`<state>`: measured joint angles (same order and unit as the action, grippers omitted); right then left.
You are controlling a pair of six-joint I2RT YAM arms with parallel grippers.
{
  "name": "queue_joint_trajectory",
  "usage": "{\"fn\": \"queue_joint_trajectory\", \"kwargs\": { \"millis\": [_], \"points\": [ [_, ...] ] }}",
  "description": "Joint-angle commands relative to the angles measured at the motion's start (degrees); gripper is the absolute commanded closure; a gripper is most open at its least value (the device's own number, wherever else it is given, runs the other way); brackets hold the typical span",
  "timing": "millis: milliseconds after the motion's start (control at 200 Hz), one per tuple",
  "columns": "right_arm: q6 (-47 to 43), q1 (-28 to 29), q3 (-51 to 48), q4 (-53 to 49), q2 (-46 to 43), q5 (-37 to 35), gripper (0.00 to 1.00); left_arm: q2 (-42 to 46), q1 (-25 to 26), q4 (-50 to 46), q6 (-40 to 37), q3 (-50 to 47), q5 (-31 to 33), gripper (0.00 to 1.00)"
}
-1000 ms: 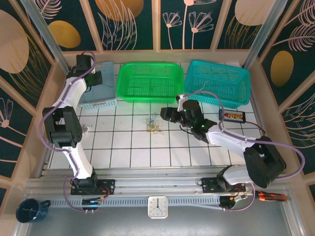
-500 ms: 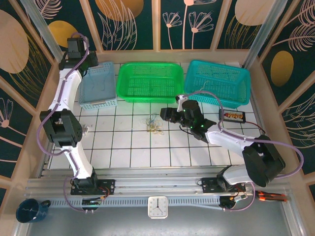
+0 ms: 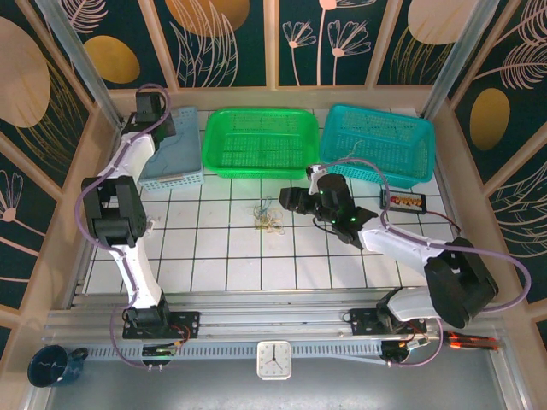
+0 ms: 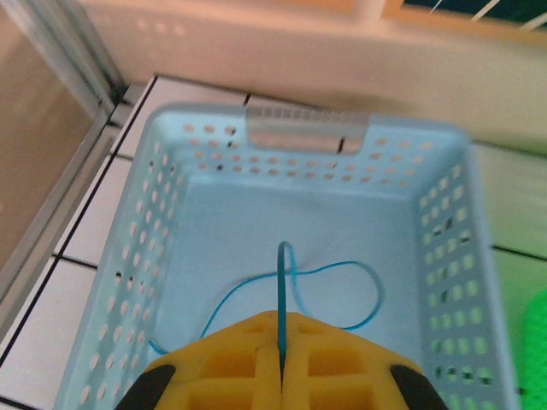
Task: Untangle the cables
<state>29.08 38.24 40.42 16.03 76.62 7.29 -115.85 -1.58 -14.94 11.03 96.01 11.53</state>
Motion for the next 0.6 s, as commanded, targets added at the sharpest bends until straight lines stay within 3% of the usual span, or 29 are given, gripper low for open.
{"fn": "queue_joint_trajectory", "kwargs": {
  "millis": [0,50,70,215,315,590],
  "points": [
    [0.3,-0.4,-0.9,-0.7,-2.0,-1.4,0.37,-1.9,-0.3,4.0,0.9,-1.5,3.0,1.0],
    [0.3,-0.4,-1.0,-0.8,-2.3,-1.4,0.37,-2.6,-0.3,3.7,0.9,-1.5,2.4,1.0],
    [0.3,-0.4,-1.0,-0.9,-2.4,-1.5,0.37,-2.8,-0.4,3.6,0.9,-1.5,2.2,0.95],
    [0.5,-0.3,-1.3,-1.0,-2.8,-1.7,0.37,-2.4,-0.4,2.5,0.9,-0.6,0.7,0.31],
    [0.5,-0.4,-1.2,-1.0,-2.7,-1.8,0.37,-1.0,-0.3,1.4,1.0,0.5,-0.3,0.02],
    [0.1,-0.4,-0.5,-1.3,-2.4,-2.3,0.37,4.0,-0.4,-3.0,2.5,3.6,-8.3,0.01]
  ]
}}
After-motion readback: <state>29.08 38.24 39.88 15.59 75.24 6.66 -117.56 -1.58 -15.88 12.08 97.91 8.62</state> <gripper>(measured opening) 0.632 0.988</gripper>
